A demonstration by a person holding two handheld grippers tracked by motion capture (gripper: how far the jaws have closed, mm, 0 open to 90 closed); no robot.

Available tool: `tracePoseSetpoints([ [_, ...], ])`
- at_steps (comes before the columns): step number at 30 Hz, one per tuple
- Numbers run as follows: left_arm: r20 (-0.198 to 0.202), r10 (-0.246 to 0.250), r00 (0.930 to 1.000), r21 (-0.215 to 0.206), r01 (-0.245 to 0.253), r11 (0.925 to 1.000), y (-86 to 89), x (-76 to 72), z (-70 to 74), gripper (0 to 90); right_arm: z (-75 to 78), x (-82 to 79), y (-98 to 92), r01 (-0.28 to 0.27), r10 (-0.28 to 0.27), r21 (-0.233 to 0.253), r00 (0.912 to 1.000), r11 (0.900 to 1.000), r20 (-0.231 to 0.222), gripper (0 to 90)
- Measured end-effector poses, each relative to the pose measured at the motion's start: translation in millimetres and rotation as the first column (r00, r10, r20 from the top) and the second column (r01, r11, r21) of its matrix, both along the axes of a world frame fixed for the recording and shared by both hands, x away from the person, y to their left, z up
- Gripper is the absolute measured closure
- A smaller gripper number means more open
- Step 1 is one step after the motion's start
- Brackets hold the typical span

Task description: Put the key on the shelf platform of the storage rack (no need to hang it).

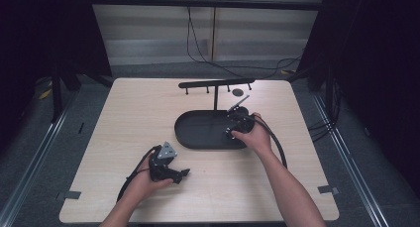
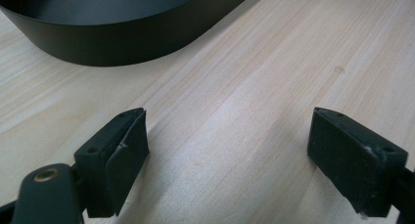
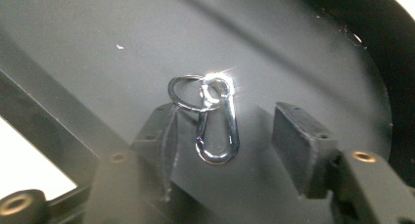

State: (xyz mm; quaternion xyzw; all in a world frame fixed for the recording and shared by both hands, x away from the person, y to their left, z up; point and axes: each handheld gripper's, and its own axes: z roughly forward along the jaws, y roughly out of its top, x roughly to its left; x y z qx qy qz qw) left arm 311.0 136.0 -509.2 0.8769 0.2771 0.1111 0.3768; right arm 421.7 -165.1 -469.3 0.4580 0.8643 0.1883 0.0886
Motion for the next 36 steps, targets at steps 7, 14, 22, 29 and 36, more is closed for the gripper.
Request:
tracePoseSetpoints([
  [7, -0.004, 0.002, 1.0000, -0.003, -0.002, 1.0000, -0.2, -0.2, -0.1, 15.0, 1.9, -0.1, -1.6, 0.008, -0.008, 0.028, 1.0000, 1.000, -0.002, 31.7],
  [14, -0.004, 0.002, 1.0000, -0.004, -0.002, 1.0000, -0.2, -0.2, -0.2, 15.0, 6.6, -2.4, -3.0, 0.020, -0.020, 0.035, 0.9998, 0.999, 0.001, 28.9],
  [22, -0.004, 0.001, 1.0000, -0.004, -0.001, 1.0000, -0.2, -0.3, -0.2, 15.0, 10.8, -7.0, -6.2, 0.012, -0.012, 0.050, 0.9999, 0.999, 0.010, 28.2],
  [29, -0.002, 0.001, 1.0000, -0.001, -0.001, 1.0000, 0.0, -0.2, 0.0, 15.0, 16.0, -11.4, -9.2, 0.008, -0.009, 0.071, 0.9998, 0.997, 0.017, 28.2],
  [36, -0.002, 0.002, 1.0000, -0.001, -0.002, 1.0000, -0.1, -0.3, 0.0, 15.0, 21.9, -16.8, -12.3, -0.001, -0.001, 0.093, 0.9999, 0.996, 0.017, 28.2],
])
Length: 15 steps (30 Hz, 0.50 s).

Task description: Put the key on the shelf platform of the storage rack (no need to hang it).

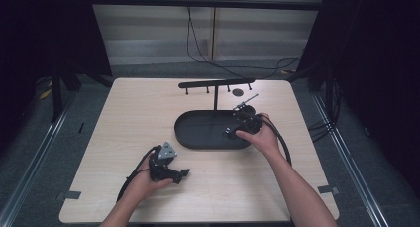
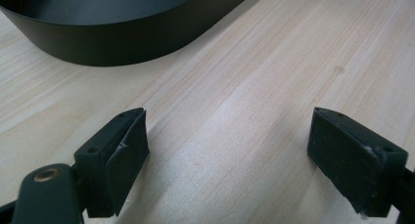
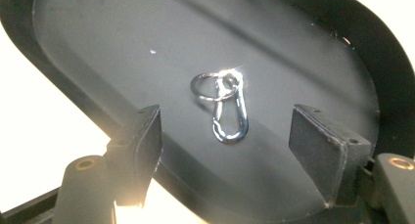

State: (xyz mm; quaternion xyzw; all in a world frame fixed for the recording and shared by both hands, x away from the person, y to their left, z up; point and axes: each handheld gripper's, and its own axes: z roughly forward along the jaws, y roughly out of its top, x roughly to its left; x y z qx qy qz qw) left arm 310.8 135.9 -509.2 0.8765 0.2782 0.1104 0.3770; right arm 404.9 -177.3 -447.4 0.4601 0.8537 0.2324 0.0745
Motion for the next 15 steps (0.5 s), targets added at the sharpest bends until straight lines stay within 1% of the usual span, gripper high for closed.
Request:
tracePoseSetpoints([
  [4, 0.000, 0.000, 1.0000, -0.001, 0.000, 1.0000, 0.0, 0.0, 0.0, 15.0, 3.5, -3.4, -1.9, -0.012, 0.012, 0.001, 0.9999, 1.000, 0.002, 28.2],
  [5, 0.000, 0.000, 1.0000, -0.001, 0.000, 1.0000, 0.0, 0.0, 0.0, 15.0, 4.6, -4.8, -2.9, -0.012, 0.012, 0.007, 0.9999, 1.000, -0.002, 28.2],
  [8, 0.000, -0.001, 1.0000, 0.000, 0.001, 1.0000, 0.0, 0.0, 0.0, 15.0, 6.6, -7.3, -5.7, -0.017, 0.017, 0.020, 0.9998, 1.000, 0.005, 28.3],
  [12, 0.000, -0.001, 1.0000, 0.000, 0.001, 1.0000, 0.1, 0.0, 0.0, 15.0, 8.8, -10.9, -7.1, -0.025, 0.025, 0.010, 0.9997, 1.000, -0.002, 28.2],
  [15, 0.003, -0.002, 1.0000, 0.003, 0.002, 1.0000, 0.2, 0.2, 0.1, 15.0, 12.2, -14.1, -9.2, -0.032, 0.032, 0.019, 0.9995, 0.999, 0.003, 28.2],
])
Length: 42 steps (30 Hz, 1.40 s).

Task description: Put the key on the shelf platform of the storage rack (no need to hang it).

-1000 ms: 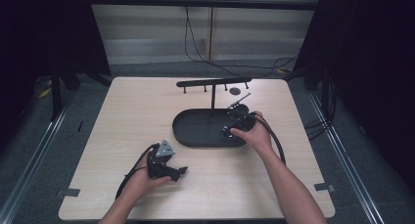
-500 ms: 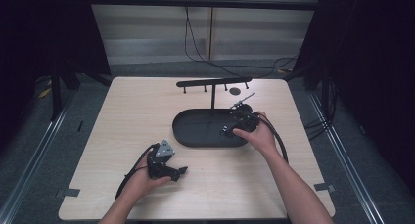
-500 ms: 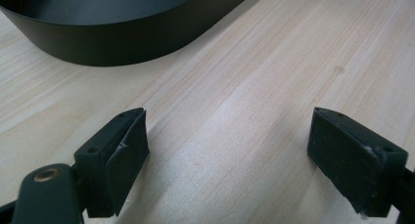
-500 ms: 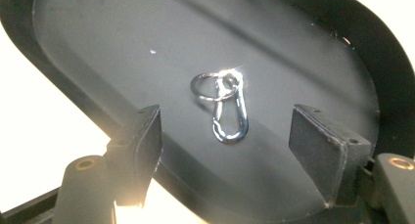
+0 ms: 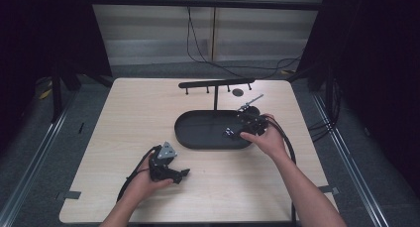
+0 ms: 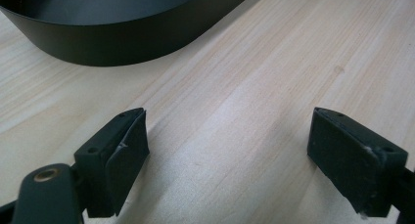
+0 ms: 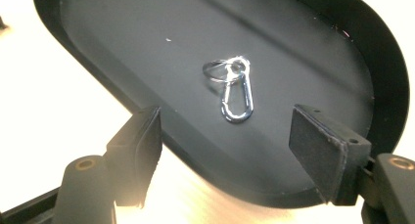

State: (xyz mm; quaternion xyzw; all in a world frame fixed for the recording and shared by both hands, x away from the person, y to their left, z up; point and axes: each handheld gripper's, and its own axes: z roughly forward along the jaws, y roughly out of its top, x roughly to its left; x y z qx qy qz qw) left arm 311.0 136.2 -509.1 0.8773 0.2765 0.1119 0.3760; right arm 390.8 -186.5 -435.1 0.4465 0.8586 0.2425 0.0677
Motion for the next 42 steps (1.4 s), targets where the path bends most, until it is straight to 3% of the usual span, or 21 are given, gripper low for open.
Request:
tracePoseSetpoints([
  [25, 0.000, 0.003, 1.0000, -0.001, -0.003, 1.0000, -0.1, -0.2, -0.1, 15.0, 6.0, -29.4, -24.6, -0.013, 0.012, 0.034, 0.9996, 0.999, 0.025, 28.5],
  [42, -0.003, 0.002, 1.0000, -0.004, -0.002, 1.0000, -0.2, -0.2, -0.1, 15.0, 3.3, -48.4, -35.8, -0.031, 0.031, 0.041, 0.9994, 0.999, 0.017, 28.4],
])
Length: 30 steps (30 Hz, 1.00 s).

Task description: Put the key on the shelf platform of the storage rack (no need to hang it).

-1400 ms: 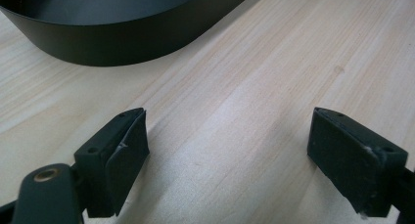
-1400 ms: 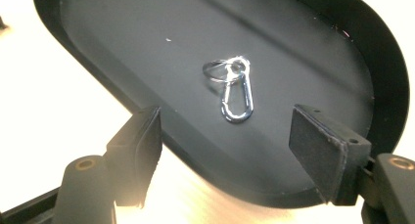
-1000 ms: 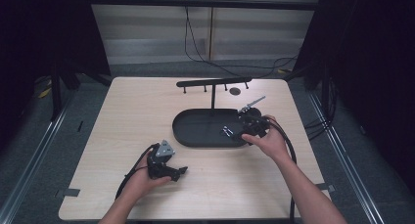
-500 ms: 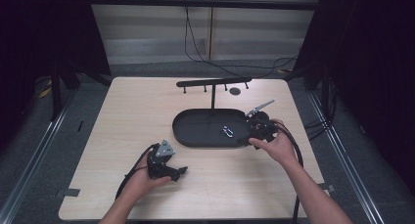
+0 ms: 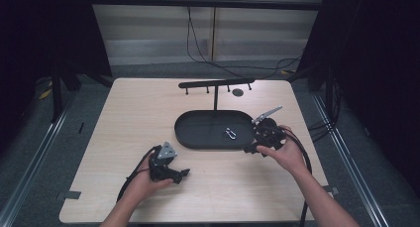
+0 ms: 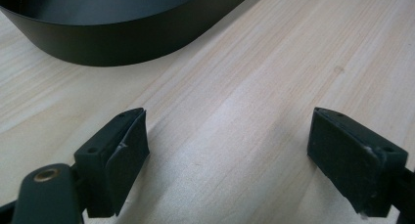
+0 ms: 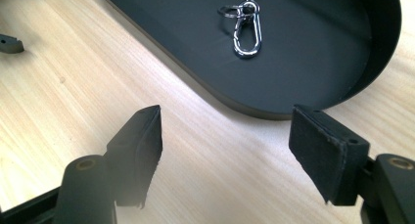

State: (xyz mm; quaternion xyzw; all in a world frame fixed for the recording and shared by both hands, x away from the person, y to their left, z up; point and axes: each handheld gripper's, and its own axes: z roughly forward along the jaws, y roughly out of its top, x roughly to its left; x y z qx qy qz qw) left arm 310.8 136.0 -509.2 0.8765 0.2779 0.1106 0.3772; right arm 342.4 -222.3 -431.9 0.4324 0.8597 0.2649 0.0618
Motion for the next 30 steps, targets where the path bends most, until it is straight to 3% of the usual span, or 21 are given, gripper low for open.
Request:
tracePoseSetpoints([
  [30, 0.001, 0.001, 1.0000, 0.001, -0.001, 1.0000, 0.0, 0.0, 0.0, 15.0, -10.8, -29.7, -27.3, 0.008, -0.007, 0.037, 1.0000, 0.999, -0.001, 28.6],
])
